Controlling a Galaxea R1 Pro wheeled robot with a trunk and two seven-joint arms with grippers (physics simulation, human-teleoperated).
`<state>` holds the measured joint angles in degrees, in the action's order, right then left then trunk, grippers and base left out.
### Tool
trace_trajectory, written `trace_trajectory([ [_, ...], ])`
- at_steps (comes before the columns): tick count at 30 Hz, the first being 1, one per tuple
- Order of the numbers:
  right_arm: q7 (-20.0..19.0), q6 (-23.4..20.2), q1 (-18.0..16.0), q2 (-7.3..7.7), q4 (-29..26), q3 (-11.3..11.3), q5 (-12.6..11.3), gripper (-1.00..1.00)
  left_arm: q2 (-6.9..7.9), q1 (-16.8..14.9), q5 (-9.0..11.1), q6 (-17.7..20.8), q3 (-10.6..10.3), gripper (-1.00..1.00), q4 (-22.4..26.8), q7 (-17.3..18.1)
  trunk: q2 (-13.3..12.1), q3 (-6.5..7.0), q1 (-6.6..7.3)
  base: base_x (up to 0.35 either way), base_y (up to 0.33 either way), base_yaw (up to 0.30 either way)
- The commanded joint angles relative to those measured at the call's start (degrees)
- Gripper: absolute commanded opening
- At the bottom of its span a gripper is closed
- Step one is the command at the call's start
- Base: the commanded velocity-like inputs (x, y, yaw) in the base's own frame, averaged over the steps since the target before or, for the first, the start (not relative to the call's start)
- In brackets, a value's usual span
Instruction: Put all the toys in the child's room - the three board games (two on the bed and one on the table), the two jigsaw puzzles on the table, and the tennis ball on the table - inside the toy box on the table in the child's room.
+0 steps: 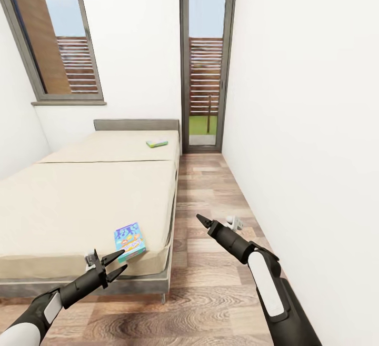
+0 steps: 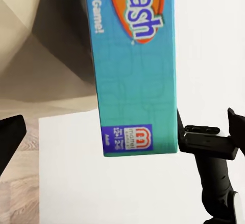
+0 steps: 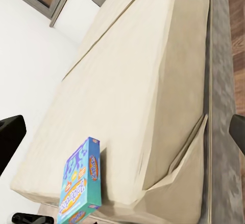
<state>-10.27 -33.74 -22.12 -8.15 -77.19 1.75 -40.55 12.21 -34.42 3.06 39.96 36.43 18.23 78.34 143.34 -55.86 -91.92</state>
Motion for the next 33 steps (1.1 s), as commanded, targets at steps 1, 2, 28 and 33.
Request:
trace_trajectory([
  [1, -0.10, -0.27, -0.03, -0.06, -0.03, -0.08, -0.06, 1.00, 0.01, -0.03, 0.09, 0.58, 0.03, 1.00, -0.02, 0.15, 0.02, -0.06, 0.01, 0.010, 0.000, 0.000],
  [2, -0.10, -0.27, -0.03, -0.07, -0.04, -0.08, -0.06, 1.00, 0.01, -0.03, 0.07, 0.58, 0.01, 1.00, -0.02, 0.15, 0.02, -0.06, 0.01, 0.033, 0.000, 0.000],
  [28, -0.10, -0.27, -0.03, -0.05, 0.02, -0.08, -0.06, 1.00, -0.08, -0.03, 0.02, 0.47, -0.04, 1.00, 0.05, 0.15, 0.02, -0.06, 0.01, 0.053, -0.002, 0.000],
  [33, -0.10, -0.27, -0.03, -0.03, 0.02, -0.08, -0.06, 1.00, -0.08, -0.03, 0.02, 0.47, -0.04, 1.00, 0.05, 0.15, 0.02, -0.06, 0.01, 0.000, 0.000, 0.000],
])
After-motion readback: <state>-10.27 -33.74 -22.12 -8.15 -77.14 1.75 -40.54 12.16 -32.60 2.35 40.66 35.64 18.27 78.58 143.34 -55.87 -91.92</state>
